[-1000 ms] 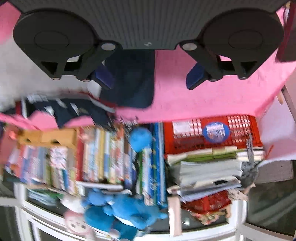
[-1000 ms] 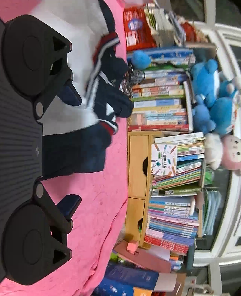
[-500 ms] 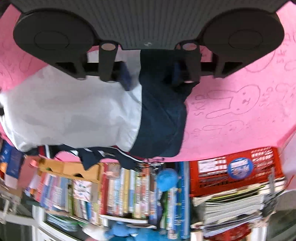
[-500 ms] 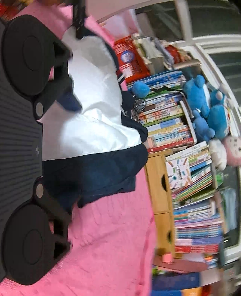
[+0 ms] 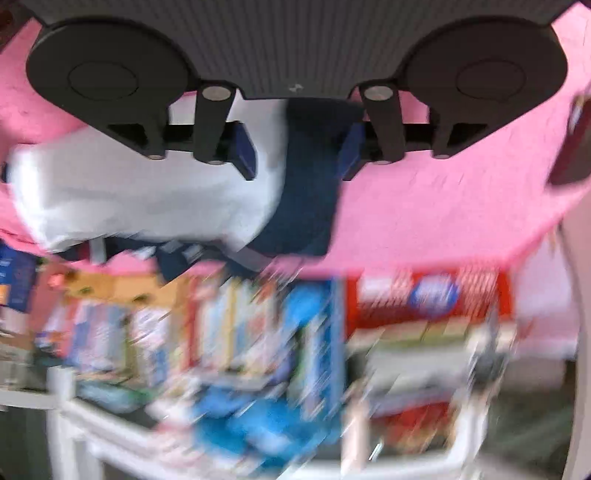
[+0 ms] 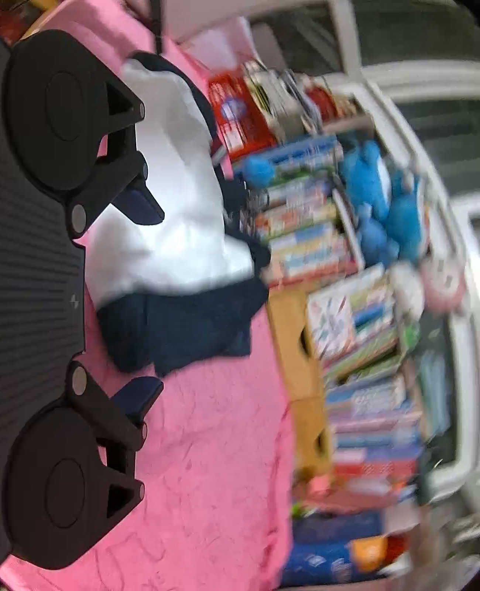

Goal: Fold clothes

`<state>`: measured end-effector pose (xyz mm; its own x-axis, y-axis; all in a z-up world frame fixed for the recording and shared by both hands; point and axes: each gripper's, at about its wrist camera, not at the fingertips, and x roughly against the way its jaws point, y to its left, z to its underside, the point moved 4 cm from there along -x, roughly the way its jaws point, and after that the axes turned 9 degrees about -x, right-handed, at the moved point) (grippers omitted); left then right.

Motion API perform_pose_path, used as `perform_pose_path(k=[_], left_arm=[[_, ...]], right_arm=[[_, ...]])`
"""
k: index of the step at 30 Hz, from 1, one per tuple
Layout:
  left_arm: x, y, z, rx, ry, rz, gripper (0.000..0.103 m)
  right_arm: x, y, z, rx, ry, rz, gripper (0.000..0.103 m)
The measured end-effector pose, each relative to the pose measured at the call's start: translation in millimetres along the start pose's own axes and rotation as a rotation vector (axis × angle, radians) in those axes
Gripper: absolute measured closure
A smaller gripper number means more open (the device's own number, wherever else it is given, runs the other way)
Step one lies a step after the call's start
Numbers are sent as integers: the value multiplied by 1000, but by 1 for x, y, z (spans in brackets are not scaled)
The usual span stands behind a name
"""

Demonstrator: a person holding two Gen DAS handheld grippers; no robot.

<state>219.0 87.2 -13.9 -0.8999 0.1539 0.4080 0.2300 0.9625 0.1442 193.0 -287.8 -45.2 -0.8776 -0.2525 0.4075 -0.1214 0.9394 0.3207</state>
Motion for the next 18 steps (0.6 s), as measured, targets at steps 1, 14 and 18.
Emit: perform_pose_path(k=[1,14,18], left_arm=[[1,-19,-3,-61,-23,0,30],[-58,2,31,-293,223,-387,21],[-52,12,31,-319,223,-452,21]], right_arm=[[3,8,3,36,-11,5,17],[-29,32,21,239,55,137,41],[2,-27,2,101,-22,296,43]])
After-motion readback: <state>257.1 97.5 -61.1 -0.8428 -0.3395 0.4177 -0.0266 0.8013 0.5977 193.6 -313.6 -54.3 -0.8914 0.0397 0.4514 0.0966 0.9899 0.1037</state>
